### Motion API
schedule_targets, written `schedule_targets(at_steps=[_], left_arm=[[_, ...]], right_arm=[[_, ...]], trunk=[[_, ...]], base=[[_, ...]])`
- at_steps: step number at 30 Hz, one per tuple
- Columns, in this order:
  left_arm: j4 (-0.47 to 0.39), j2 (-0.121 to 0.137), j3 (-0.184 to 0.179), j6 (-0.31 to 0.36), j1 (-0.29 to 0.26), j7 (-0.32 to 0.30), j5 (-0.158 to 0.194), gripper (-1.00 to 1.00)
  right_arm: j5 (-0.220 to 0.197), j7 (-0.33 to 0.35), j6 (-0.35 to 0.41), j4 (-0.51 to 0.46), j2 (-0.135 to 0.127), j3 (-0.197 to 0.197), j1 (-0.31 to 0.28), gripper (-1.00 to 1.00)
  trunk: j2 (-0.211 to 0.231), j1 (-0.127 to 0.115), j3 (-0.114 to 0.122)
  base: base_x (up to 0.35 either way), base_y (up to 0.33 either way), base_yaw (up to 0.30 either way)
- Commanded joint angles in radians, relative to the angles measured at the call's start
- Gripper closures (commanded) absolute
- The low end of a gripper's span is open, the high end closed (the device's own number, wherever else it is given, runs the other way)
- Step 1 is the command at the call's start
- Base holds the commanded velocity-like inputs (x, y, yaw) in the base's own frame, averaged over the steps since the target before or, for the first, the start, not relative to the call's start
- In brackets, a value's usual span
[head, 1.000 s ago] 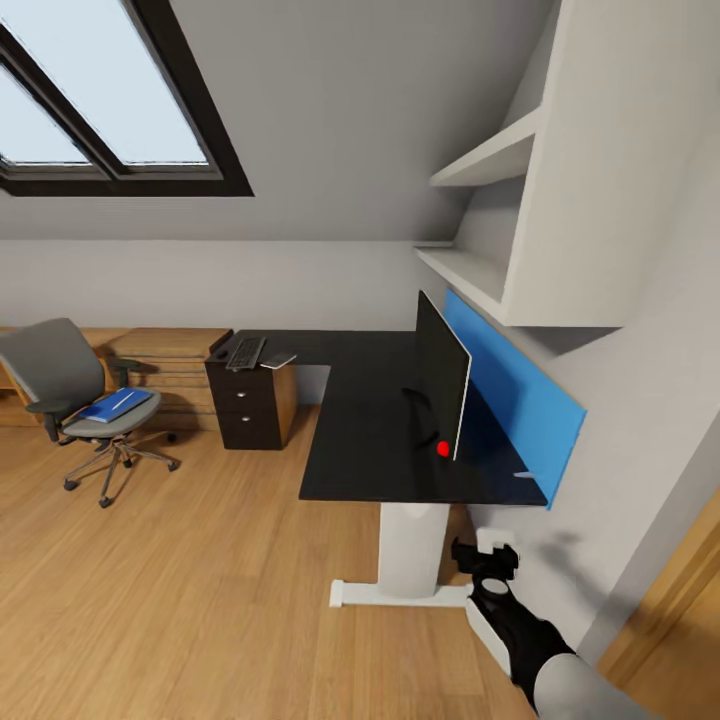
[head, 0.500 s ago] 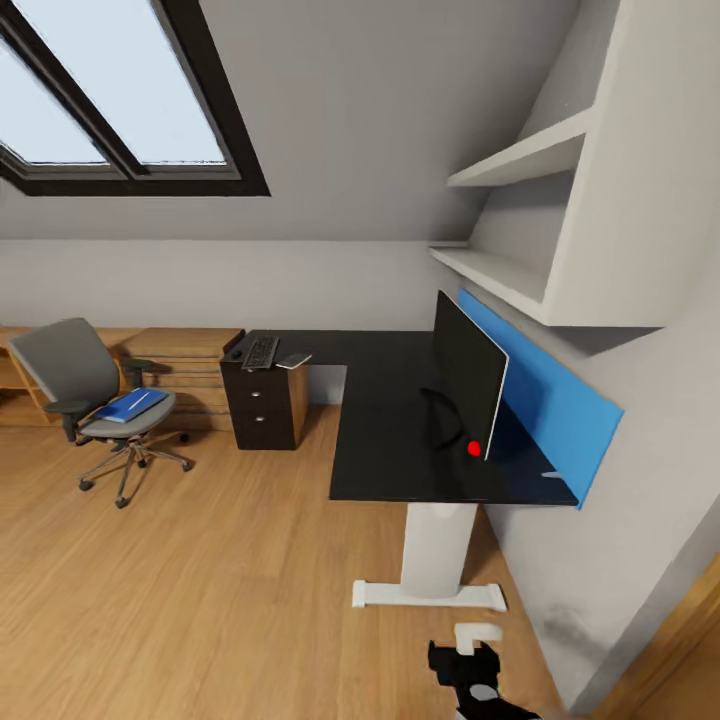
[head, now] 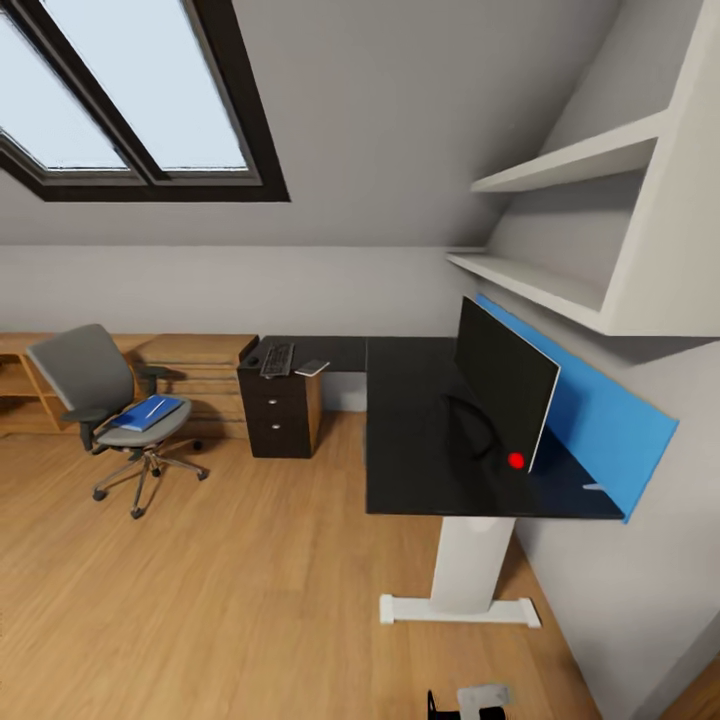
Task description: In the bedroom, organize the workspace by keeping the computer under the desk, ensuring the monitor is on the desk, placing the keyboard on the desk next to the monitor, placing the mouse on the desk next to the keyboard, moving the folder from the swivel chair onto the desk next to the mouse, stacking the notebook on top of the folder with the pen on top of the notebook, and positioning the swivel chair next to the desk.
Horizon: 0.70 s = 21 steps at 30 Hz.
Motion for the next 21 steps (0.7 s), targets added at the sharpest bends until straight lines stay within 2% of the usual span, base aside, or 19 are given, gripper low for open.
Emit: schedule_targets(at_steps=[1,12,21], left_arm=[[-0.001,0.002,-0.008,-0.005,-0.001,0.007,0.011,-1.0],[-0.001,0.003,-0.008,-0.005,-0.001,0.007,0.011,-1.0],[-0.001,0.003,-0.008,-0.006,-0.001,0.007,0.009,-1.0]], right_arm=[[-0.01,-0.002,-0.007,0.002,0.001,0.009,-0.001,-1.0],[-0.012,0.0,-0.011,0.003,0.001,0.01,-0.001,-1.0],[-0.012,0.001,-0.009,0.002,0.002,0.01,0.0,-1.0]], trunk=[[-0.001,0.001,0.0],[-0.001,0.001,0.018],[-0.001,0.001,0.03]], base=[[0.146,0.322,0.0],[0.162,0.314,-0.017],[0.264,0.238,-0.155]])
